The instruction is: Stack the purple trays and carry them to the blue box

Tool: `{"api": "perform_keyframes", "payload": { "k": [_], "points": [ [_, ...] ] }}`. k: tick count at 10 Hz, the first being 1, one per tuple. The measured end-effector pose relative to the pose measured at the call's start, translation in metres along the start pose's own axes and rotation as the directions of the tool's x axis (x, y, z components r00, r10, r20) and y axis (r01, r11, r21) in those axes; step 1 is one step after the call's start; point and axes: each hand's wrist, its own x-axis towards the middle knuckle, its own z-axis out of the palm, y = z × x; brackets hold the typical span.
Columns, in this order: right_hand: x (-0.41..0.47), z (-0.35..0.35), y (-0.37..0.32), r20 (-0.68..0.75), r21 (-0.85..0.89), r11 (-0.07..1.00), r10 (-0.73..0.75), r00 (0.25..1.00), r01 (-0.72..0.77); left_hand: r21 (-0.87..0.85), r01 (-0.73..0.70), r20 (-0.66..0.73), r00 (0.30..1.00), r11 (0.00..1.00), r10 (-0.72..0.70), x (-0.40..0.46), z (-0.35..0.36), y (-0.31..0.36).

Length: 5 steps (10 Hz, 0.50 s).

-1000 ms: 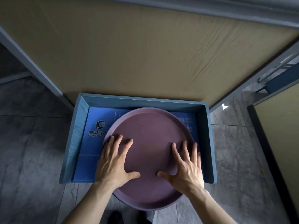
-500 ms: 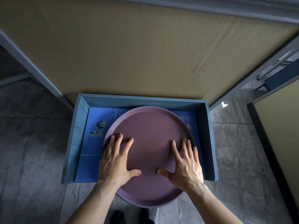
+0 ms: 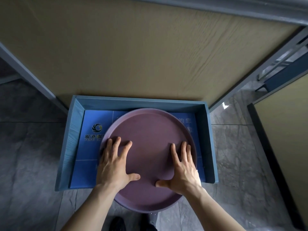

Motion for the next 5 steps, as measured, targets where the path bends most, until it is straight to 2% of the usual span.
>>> {"api": "perform_keyframes", "payload": {
  "k": [3,5],
  "points": [
    [0.001,-0.011,-0.004,0.032,-0.09,0.996,0.0,0.999,0.003,0.106,-0.032,0.048,0.998,0.994,0.027,-0.003,-0.001,0.001],
    [-0.016,-0.03,-0.008,0.053,-0.047,0.999,-0.012,0.999,0.014,0.09,-0.067,0.035,0.997,0.994,0.064,-0.027,-0.031,0.001]
  ]
}}
